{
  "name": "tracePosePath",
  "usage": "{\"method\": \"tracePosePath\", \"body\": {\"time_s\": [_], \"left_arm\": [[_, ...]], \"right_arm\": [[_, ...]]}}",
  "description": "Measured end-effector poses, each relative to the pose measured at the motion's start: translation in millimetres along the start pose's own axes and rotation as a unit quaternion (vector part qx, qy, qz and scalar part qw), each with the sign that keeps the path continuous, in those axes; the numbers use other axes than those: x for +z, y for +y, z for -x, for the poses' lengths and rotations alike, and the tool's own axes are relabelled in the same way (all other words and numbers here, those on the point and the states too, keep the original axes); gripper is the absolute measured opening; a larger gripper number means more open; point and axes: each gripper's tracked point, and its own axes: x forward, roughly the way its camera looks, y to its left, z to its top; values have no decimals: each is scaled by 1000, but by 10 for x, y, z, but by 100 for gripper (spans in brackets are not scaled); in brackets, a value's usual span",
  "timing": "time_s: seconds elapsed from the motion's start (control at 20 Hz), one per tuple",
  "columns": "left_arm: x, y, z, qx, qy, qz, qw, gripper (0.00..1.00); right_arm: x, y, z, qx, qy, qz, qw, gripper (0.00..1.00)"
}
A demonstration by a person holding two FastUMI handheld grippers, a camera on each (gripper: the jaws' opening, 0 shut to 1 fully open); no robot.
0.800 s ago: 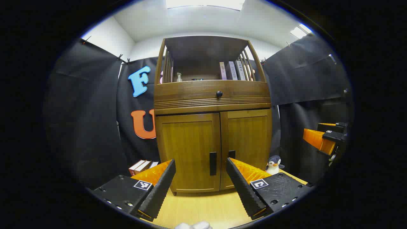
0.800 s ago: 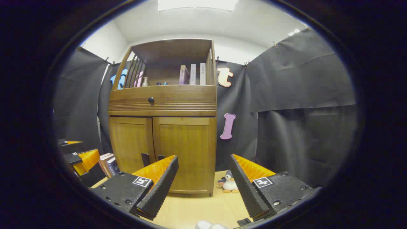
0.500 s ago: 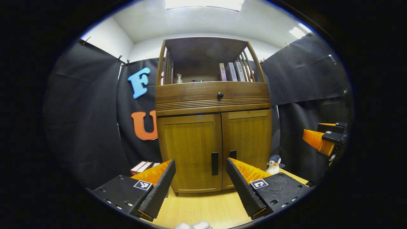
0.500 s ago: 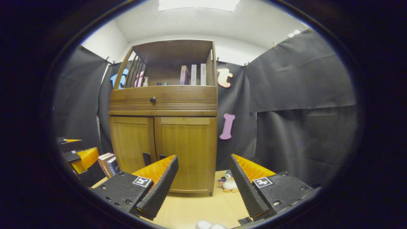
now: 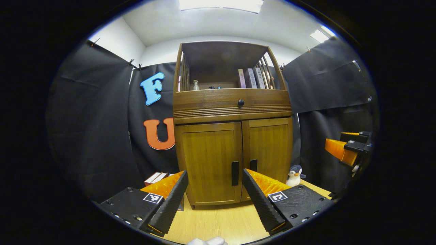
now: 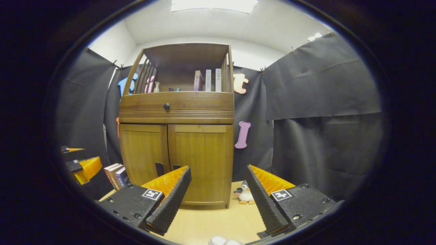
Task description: Open the right door of the double-door shoe cabinet with the right hand, and open the left door with the left hand.
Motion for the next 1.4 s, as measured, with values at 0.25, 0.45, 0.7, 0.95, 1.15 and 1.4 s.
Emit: {"method": "tracePosePath", "body": {"time_s": [0.25, 0.45, 0.7, 0.95, 1.15, 1.4], "left_arm": [[-24, 98, 20, 10, 0, -15, 1000, 96], [-77, 104, -14, 20, 6, -21, 1000, 96], [-104, 28, -117, 40, 13, -9, 999, 96], [-201, 43, -203, 78, 33, 4, 996, 96], [-210, 108, -247, 111, 38, -16, 993, 96], [-280, 190, -298, 140, 51, -11, 989, 100]], "right_arm": [[-162, 8, -237, 3, 11, 5, 1000, 100], [-463, 96, -596, 18, 27, 13, 999, 100], [-1009, 343, -1324, 56, 65, 28, 996, 100], [-1568, 819, -1947, 119, 112, 20, 986, 100], [-1714, 1171, -2352, 147, 125, 19, 981, 100], [-1764, 1563, -2666, 171, 136, 22, 976, 95]]}}
